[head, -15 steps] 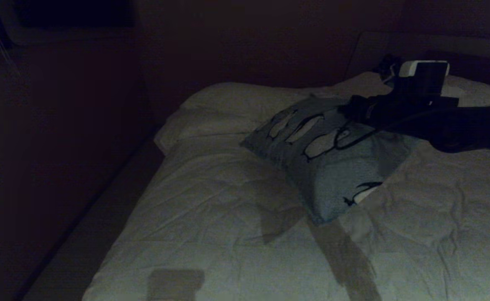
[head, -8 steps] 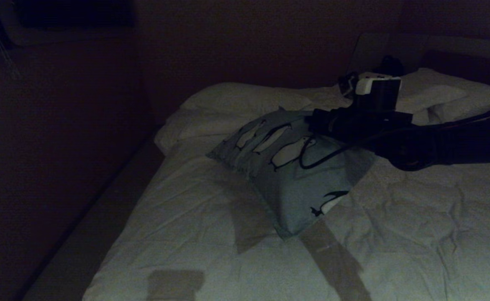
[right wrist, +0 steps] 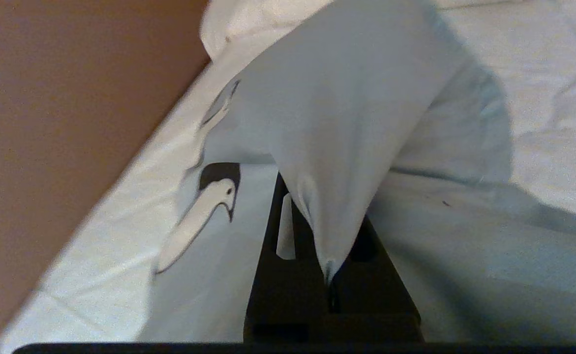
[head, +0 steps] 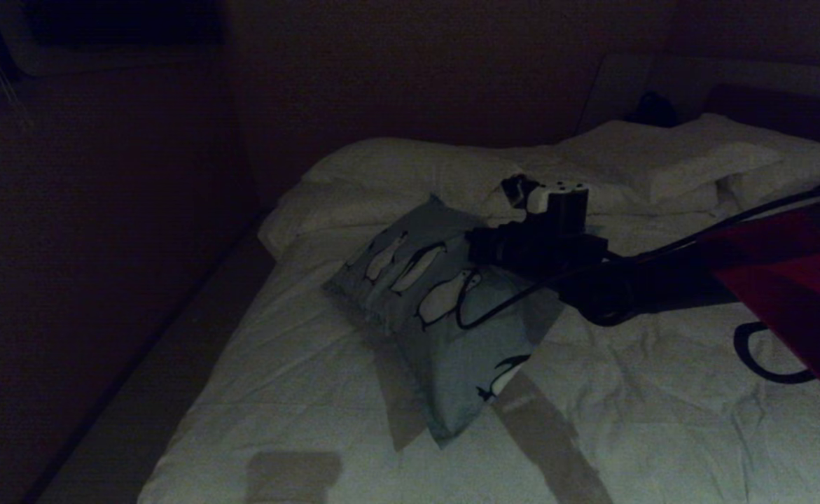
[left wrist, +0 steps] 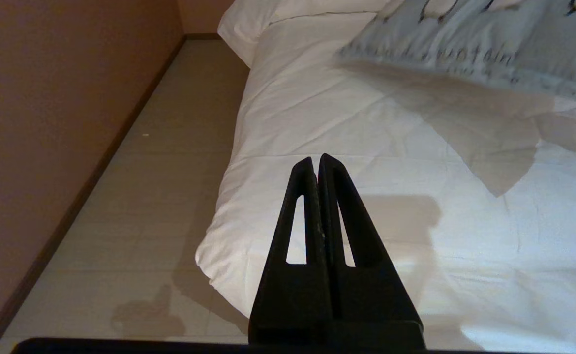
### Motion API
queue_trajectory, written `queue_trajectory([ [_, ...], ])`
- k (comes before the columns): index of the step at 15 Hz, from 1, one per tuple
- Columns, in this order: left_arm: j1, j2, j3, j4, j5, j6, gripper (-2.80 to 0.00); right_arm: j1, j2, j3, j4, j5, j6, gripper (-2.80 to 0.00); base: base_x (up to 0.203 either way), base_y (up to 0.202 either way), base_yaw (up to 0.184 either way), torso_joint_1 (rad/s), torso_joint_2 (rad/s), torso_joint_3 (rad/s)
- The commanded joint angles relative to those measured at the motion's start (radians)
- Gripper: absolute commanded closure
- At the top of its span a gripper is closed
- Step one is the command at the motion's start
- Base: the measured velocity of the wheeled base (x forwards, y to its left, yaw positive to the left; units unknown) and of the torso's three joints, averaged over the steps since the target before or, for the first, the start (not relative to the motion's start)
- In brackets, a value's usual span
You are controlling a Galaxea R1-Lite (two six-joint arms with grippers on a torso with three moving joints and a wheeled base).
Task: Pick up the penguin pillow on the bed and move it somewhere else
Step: Place the pillow at the end of the bed
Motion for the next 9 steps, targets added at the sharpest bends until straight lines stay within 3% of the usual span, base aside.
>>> queue_trajectory([
  [1,0.000,0.000,0.000,-0.001,0.000,0.000,0.00,0.002,0.080,-0.007,-0.004,-0.003,-0.029,0.00,0.000,0.000,0.000,0.000,0.00,0.000],
  [9,0.000,0.000,0.000,-0.001,0.000,0.000,0.00,-0.013,0.152,0.130,0.056,-0.024,-0.127,0.00,0.000,0.000,0.000,0.000,0.00,0.000],
])
